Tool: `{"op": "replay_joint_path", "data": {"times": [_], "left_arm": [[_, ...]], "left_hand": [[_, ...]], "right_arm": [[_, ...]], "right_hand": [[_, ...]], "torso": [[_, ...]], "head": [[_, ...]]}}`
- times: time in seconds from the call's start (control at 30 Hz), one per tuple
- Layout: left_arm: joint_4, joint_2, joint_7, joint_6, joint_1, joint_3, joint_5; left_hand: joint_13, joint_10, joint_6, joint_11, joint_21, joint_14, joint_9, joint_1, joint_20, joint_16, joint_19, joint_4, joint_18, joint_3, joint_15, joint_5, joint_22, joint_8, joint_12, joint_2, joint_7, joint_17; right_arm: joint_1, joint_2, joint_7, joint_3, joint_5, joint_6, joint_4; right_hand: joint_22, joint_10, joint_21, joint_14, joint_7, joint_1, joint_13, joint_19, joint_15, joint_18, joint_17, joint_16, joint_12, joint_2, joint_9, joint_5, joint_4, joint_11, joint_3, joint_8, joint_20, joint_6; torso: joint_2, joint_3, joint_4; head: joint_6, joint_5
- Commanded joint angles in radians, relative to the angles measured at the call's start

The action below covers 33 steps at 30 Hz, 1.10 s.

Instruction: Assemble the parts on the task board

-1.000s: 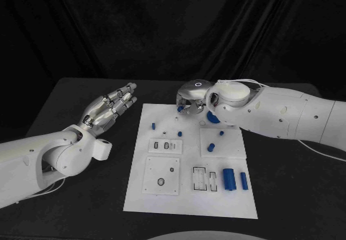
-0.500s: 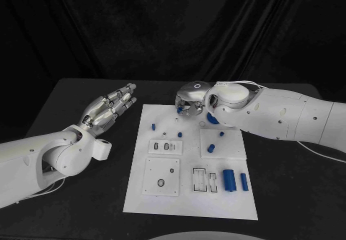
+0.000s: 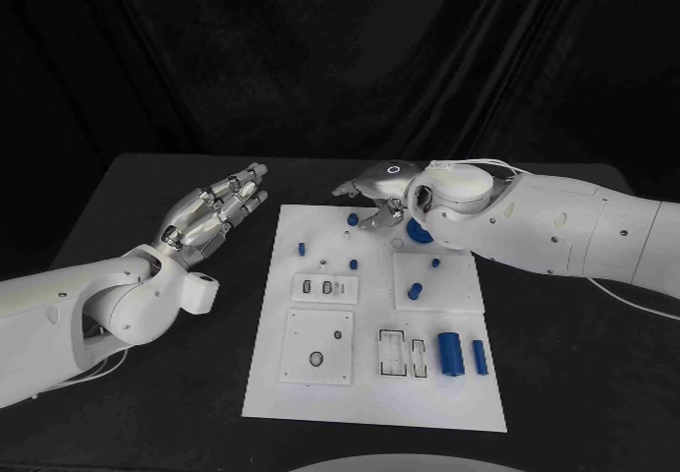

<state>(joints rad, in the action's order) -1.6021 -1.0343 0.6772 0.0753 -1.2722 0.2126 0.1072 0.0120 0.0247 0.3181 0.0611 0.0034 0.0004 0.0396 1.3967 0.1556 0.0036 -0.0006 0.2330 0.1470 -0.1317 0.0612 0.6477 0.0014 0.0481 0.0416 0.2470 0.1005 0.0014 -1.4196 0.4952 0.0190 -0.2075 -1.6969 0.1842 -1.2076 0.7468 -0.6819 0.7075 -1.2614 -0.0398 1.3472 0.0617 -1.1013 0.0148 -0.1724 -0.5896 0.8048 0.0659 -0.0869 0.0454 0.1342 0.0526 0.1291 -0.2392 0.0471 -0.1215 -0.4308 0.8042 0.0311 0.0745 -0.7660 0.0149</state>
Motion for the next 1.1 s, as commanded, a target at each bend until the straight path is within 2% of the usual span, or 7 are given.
{"op": "replay_joint_path", "data": {"times": [0.03, 0.2, 0.43, 0.77, 1.03, 1.07, 1.1], "left_arm": [[-0.001, -0.002, 0.097, -0.016, -0.002, -0.001, -0.006], [-0.002, -0.009, 0.097, -0.014, -0.002, -0.001, -0.006], [-0.005, -0.019, 0.095, -0.010, -0.002, -0.001, -0.006], [-0.004, -0.020, 0.096, -0.013, -0.002, -0.001, -0.006], [0.000, -0.017, 0.096, -0.019, -0.002, 0.000, -0.006], [0.000, -0.017, 0.096, -0.019, -0.002, 0.000, -0.006], [0.000, -0.016, 0.095, -0.020, -0.002, 0.000, -0.006]], "left_hand": [[0.001, -0.001, 0.007, 0.009, -0.002, 0.000, 0.002, 0.004, 0.006, -0.004, 0.002, 0.000, 0.017, 0.005, 0.004, 0.004, 0.000, 0.006, 0.002, 0.006, 0.000, -0.001], [0.001, -0.001, 0.007, 0.009, -0.002, 0.000, 0.002, 0.004, 0.006, -0.004, 0.002, 0.000, 0.017, 0.005, 0.004, 0.004, 0.000, 0.006, 0.002, 0.006, 0.000, -0.001], [0.001, -0.001, 0.009, 0.010, -0.002, 0.000, 0.002, 0.004, 0.007, -0.004, 0.002, 0.000, 0.018, 0.005, 0.004, 0.004, 0.000, 0.006, 0.003, 0.006, 0.000, -0.001], [0.002, 0.001, 0.010, 0.012, -0.002, 0.000, 0.002, 0.004, 0.009, -0.004, 0.002, -0.002, 0.020, 0.007, 0.001, 0.005, 0.000, 0.007, 0.005, 0.005, 0.002, -0.001], [0.002, 0.002, 0.009, 0.014, -0.002, 0.000, 0.002, 0.004, 0.009, -0.004, 0.003, -0.004, 0.022, 0.009, 0.002, 0.006, 0.000, 0.007, 0.006, 0.005, 0.004, -0.001], [0.002, 0.002, 0.009, 0.015, -0.001, 0.000, 0.002, 0.005, 0.010, -0.004, 0.003, -0.004, 0.022, 0.010, 0.002, 0.006, 0.000, 0.007, 0.006, 0.005, 0.004, -0.001], [0.002, 0.002, 0.009, 0.015, -0.001, 0.000, 0.002, 0.005, 0.010, -0.004, 0.003, -0.004, 0.022, 0.010, 0.002, 0.006, 0.000, 0.007, 0.006, 0.005, 0.004, -0.001]], "right_arm": [[0.001, 0.015, -0.004, 0.000, 0.003, 0.086, -0.005], [-0.016, 0.061, -0.039, 0.000, 0.023, 0.179, -0.049], [-0.073, 0.185, -0.013, 0.000, 0.033, 0.144, -0.201], [-0.091, 0.338, 0.014, 0.000, 0.037, 0.081, -0.311], [-0.060, 0.381, 0.060, 0.000, 0.045, 0.036, -0.308], [-0.056, 0.383, 0.067, 0.000, 0.045, 0.033, -0.306], [-0.053, 0.384, 0.074, 0.000, 0.046, 0.032, -0.305]], "right_hand": [[-0.001, 0.006, -0.010, 0.014, 0.001, -0.003, 0.001, 0.009, -0.001, -0.010, 0.002, -0.005, 0.002, 0.008, 0.000, -0.006, 0.006, -0.005, 0.012, -0.002, 0.001, 0.007], [0.000, -0.025, -0.025, 0.027, -0.016, 0.000, 0.008, 0.015, -0.002, -0.009, 0.005, -0.007, 0.034, 0.017, 0.006, -0.003, 0.021, -0.007, 0.024, 0.008, 0.001, -0.040], [0.009, -0.144, -0.039, 0.004, -0.053, 0.005, 0.013, -0.010, -0.007, -0.010, 0.015, -0.003, 0.128, 0.045, 0.037, 0.000, 0.033, -0.012, 0.041, 0.070, 0.006, -0.333], [0.018, -0.236, -0.053, -0.004, -0.063, 0.020, 0.014, -0.023, -0.012, -0.010, 0.024, -0.008, 0.173, 0.061, 0.038, 0.011, 0.035, -0.023, 0.035, 0.075, 0.011, -0.396], [-0.006, -0.403, -0.131, 0.003, -0.049, -0.005, 0.316, -0.014, -0.044, -0.011, 0.043, -0.072, 0.615, 0.023, 0.030, -0.027, 0.065, -0.103, 0.068, 0.043, 0.038, -0.408], [0.005, -0.390, -0.121, -0.042, -0.040, -0.011, 0.478, -0.036, -0.054, -0.002, -0.072, 0.029, 0.786, 0.017, 0.031, -0.033, 0.069, -0.113, 0.080, 0.039, 0.046, -0.409], [0.199, -0.619, 0.111, -0.202, -0.029, -0.033, 1.048, -0.155, -0.071, 0.040, -0.582, 0.463, 1.233, 0.019, 0.038, -0.043, 0.087, -0.126, 0.095, 0.038, 0.075, -0.416]], "torso": [[0.000, 0.0000, 0.0001], [0.000, -0.0003, -0.0006], [0.000, -0.0003, -0.0002], [-0.001, 0.0006, -0.0012], [0.000, -0.0006, -0.0003], [0.000, -0.0011, -0.0012], [0.000, -0.0009, -0.0005]], "head": [[0.000, -0.002], [0.000, 0.004], [-0.004, 0.018], [-0.006, 0.011], [-0.008, 0.017], [-0.008, 0.016], [-0.009, 0.016]]}}
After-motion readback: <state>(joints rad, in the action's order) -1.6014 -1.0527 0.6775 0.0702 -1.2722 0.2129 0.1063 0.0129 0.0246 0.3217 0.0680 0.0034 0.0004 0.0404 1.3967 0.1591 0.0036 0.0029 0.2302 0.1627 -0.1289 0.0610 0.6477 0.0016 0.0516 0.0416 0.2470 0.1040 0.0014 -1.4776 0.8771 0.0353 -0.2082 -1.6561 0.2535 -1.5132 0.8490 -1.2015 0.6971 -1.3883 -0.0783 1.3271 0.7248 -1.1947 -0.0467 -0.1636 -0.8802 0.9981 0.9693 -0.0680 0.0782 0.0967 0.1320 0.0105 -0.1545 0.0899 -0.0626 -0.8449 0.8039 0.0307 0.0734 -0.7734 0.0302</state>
